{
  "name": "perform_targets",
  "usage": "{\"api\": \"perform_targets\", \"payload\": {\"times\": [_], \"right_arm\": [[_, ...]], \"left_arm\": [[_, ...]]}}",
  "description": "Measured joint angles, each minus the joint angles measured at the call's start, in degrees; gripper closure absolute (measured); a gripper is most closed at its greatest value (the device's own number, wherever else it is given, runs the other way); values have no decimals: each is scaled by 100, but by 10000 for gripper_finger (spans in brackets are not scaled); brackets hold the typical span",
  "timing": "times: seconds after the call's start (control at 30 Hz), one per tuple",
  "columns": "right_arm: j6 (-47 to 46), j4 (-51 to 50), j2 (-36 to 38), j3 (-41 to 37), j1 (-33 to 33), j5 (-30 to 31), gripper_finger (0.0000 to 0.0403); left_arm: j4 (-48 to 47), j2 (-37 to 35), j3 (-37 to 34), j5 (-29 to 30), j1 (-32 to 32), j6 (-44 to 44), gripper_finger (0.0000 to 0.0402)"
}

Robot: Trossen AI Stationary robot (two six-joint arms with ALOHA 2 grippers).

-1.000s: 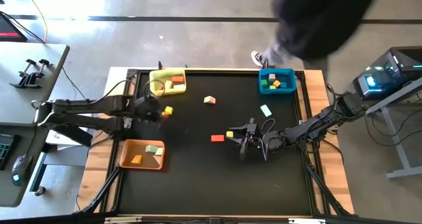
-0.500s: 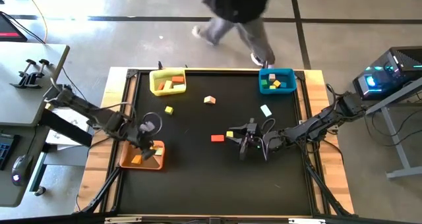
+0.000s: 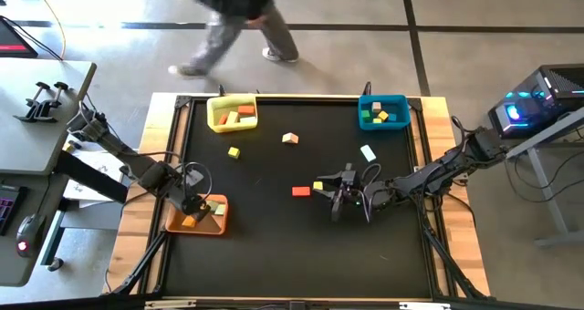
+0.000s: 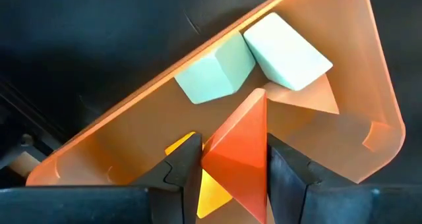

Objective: Sort blocks by size
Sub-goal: Put the orange wooden block into the orange bin, then put the yellow green wooden block into the blue bin

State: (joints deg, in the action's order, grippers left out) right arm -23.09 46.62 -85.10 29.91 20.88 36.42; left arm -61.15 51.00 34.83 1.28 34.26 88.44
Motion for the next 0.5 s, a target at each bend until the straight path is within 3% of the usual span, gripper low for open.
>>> {"api": "perform_targets", "payload": {"times": [0.5], "right_arm": [[17,-1,0,0,0,0,197]], "left_arm": [[1,0,0,241,-4,199,210]]}}
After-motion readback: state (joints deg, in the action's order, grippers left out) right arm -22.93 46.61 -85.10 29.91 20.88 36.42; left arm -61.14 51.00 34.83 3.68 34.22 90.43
